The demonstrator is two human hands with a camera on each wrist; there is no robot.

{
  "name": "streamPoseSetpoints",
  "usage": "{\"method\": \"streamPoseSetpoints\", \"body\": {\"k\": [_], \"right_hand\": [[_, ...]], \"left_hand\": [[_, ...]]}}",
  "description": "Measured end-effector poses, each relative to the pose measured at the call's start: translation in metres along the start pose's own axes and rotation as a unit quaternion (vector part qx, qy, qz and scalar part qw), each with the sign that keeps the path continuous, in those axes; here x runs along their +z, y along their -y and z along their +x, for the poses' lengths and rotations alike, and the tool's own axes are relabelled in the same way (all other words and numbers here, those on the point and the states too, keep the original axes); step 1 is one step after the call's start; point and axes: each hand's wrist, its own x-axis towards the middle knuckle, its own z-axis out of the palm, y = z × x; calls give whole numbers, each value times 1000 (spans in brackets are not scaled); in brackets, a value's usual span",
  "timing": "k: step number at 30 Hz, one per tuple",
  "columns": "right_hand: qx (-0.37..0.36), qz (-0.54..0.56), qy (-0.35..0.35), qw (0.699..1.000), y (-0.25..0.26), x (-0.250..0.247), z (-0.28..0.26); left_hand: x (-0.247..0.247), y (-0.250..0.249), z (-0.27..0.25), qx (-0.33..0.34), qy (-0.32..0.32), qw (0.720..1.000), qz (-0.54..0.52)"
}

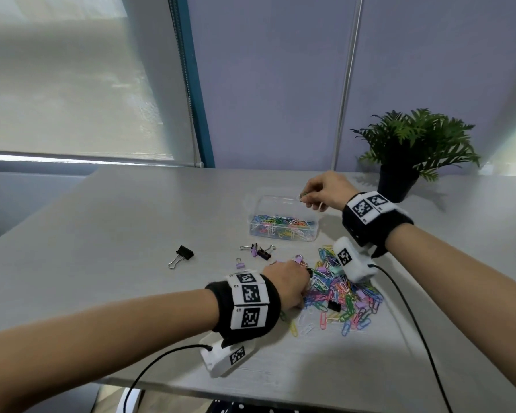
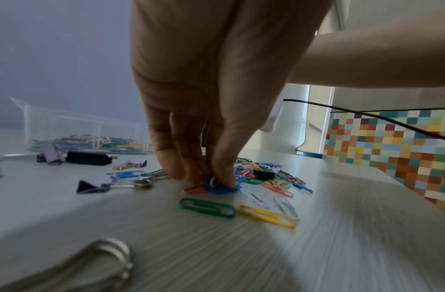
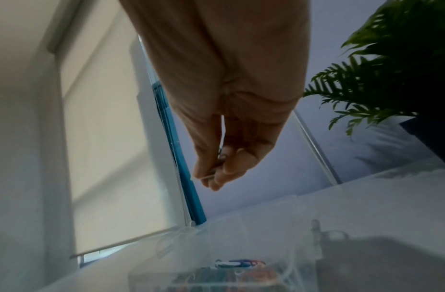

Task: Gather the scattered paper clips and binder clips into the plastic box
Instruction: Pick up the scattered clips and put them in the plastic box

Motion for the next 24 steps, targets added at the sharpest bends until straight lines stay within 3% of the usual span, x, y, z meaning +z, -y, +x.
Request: {"method": "streamPoseSetpoints", "body": {"k": [4,8,13,19,21,24], "right_hand": [[-22,-106,40,993,12,15,7],[-82,-215,73,971,17,21,-10],[-146,-264,199,932,18,21,-57],[-140,-317,304,887,5,35,-96],[-147,-361,312,866,0,40,-104],[-158,-366,293,869,-5,43,-107]], "left_hand": [[-6,7,-6,9,-8,1000,-8],[-28,30,-13,15,-13,996,-82],[-62,75,-9,-8,-46,975,-217],[-97,105,26,-45,-107,967,-225],[-99,110,43,-64,-116,969,-209],[-95,113,65,-88,-118,971,-188]]}}
